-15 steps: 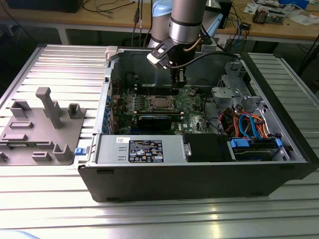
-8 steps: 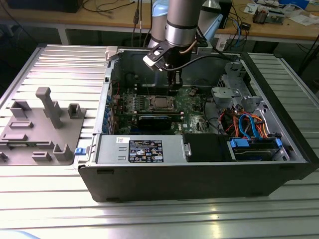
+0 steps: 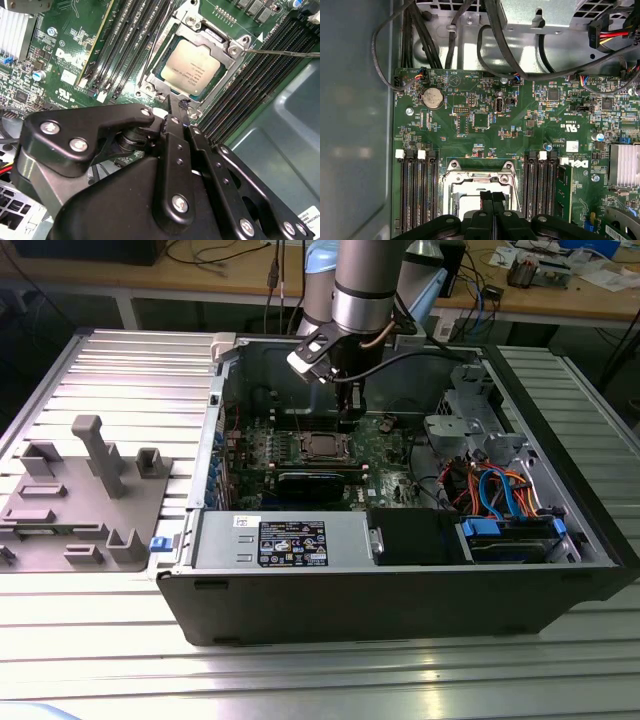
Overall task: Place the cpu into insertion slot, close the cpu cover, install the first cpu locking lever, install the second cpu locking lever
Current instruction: 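Close the cpu cover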
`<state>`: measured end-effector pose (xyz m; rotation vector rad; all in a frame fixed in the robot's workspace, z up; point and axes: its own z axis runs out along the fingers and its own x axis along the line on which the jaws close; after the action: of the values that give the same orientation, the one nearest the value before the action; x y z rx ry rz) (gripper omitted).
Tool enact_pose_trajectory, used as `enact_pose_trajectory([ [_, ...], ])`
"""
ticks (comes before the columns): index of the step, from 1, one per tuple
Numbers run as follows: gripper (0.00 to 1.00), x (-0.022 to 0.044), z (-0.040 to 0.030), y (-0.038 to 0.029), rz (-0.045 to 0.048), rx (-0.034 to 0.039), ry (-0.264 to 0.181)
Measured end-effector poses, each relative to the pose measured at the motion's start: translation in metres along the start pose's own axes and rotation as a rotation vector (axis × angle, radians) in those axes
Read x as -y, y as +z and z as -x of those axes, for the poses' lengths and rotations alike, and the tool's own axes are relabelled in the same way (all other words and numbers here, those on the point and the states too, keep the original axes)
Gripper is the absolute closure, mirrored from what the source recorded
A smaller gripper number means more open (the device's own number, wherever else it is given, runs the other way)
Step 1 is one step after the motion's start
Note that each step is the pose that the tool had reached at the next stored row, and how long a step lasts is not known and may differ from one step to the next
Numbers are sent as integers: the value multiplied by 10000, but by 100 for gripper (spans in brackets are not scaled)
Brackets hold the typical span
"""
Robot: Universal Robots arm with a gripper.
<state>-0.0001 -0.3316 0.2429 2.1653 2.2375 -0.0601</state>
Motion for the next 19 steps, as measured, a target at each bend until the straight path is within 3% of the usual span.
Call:
enact_pose_trajectory([
  [7, 89, 9, -1, 3, 0, -1, 2],
  [11, 89, 83, -4, 29, 1, -1, -2],
  [13, 89, 161, -8, 80, 2, -1, -16],
  [19, 89, 269, -6, 206, 9, 2, -211],
])
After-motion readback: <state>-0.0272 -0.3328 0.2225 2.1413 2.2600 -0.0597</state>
